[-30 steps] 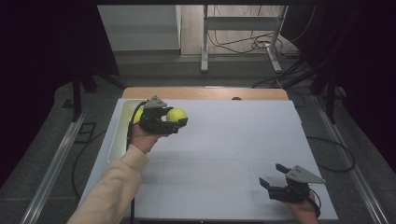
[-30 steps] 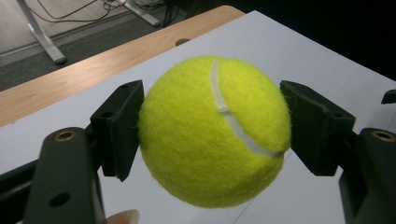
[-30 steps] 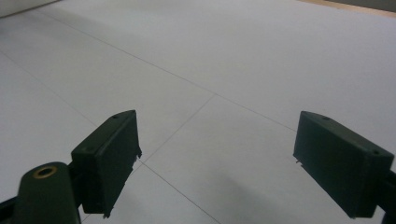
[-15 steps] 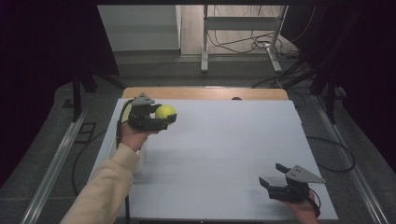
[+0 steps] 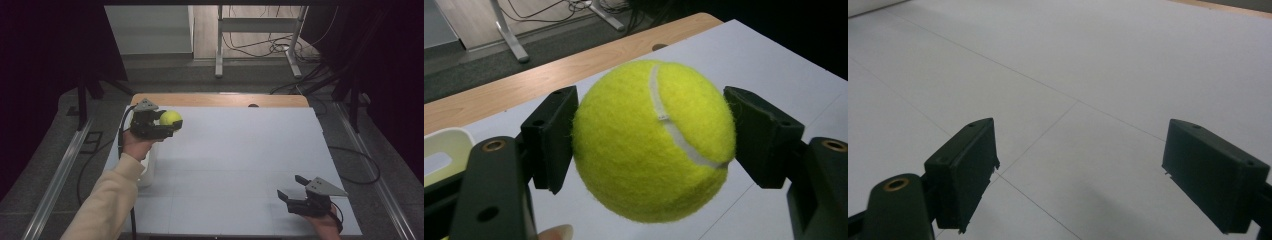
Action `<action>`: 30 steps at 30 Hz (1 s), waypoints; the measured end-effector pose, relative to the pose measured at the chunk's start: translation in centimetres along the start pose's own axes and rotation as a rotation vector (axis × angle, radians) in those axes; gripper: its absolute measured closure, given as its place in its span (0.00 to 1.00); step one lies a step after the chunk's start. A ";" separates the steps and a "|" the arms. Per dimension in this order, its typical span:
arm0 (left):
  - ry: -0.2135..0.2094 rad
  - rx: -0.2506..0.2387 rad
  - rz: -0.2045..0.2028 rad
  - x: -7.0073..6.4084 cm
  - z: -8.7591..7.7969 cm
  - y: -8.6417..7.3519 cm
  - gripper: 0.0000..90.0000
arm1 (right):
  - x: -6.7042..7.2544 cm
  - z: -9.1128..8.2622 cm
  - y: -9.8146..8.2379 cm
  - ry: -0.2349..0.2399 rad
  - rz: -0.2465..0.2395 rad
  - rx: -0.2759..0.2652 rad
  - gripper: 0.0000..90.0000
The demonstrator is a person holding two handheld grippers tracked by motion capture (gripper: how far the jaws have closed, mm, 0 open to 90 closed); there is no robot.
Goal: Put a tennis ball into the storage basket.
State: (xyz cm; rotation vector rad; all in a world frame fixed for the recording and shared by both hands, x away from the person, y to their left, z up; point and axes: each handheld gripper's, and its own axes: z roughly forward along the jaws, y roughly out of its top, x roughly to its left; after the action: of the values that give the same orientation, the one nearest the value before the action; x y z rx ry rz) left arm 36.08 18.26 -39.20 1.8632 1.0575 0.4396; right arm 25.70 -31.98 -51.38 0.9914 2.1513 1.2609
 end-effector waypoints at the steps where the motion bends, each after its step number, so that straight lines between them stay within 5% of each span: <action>1: 0.003 -0.002 -0.002 0.1 -0.1 0.0 0.30 | 0.0 0.0 0.0 0.000 0.000 0.000 0.16; 30: 0.084 0.005 -0.051 3.0 -2.0 -1.5 0.30 | 0.0 0.0 0.0 -0.001 -0.003 0.000 0.16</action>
State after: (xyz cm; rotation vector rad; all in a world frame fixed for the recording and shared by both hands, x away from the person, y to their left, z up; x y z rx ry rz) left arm 35.75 22.12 -39.77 1.8311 1.1606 0.4892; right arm 25.70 -31.93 -51.38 0.9889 2.1517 1.2586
